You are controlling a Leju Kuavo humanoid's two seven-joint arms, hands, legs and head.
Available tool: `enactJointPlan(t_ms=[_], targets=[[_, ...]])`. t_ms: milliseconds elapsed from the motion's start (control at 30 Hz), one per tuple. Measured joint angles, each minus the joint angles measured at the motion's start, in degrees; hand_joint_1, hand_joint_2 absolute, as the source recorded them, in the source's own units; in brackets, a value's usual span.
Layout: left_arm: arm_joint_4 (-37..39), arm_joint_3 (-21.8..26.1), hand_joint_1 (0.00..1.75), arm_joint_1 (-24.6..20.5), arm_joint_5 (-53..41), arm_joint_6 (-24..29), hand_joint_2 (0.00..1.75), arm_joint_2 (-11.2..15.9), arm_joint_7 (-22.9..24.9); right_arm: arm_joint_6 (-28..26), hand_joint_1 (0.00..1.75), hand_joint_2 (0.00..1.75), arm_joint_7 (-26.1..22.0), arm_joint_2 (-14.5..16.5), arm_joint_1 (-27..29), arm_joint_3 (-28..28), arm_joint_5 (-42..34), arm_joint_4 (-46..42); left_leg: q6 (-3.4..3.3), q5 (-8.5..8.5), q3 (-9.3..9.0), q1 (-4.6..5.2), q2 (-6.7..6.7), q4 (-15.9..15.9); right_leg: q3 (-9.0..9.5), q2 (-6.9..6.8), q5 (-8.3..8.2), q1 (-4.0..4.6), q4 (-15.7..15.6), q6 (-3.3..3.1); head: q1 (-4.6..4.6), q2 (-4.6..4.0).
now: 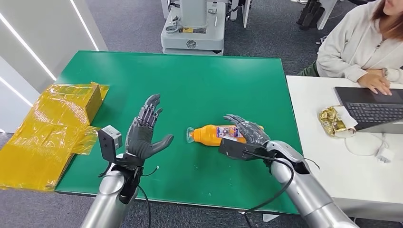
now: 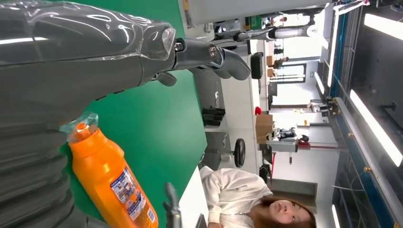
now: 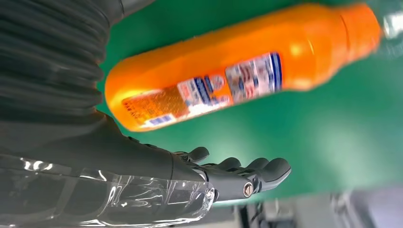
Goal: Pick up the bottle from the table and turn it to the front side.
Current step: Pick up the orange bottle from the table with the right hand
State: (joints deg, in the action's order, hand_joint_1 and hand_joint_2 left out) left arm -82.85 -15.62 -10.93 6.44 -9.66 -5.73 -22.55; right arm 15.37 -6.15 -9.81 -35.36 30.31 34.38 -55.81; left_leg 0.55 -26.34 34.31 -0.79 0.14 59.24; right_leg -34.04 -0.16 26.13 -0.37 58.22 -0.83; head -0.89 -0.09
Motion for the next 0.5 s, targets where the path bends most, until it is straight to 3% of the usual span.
enactJointPlan(t_ms=[200,500], targets=[[1.45,-0.01,0.0,-0.88,0.02,0.09,1.75,0.31,0.11,6.18,0.0,1.75,2.27,-0.49,-6.09,6.2,-1.08,6.69,0.0,0.01,0.0,0.01,0.0,0.01,0.0,0.0,0.0,0.0,0.01,0.0,-0.01,0.0],[2.44,-0.01,0.0,-0.8,0.83,0.94,1.75,1.21,-0.37,6.53,0.0,1.75,0.11,-0.89,-9.41,11.69,-3.33,10.96,0.0,0.01,0.01,0.0,-0.02,0.0,-0.01,0.0,0.0,0.0,0.01,0.0,-0.01,0.0]])
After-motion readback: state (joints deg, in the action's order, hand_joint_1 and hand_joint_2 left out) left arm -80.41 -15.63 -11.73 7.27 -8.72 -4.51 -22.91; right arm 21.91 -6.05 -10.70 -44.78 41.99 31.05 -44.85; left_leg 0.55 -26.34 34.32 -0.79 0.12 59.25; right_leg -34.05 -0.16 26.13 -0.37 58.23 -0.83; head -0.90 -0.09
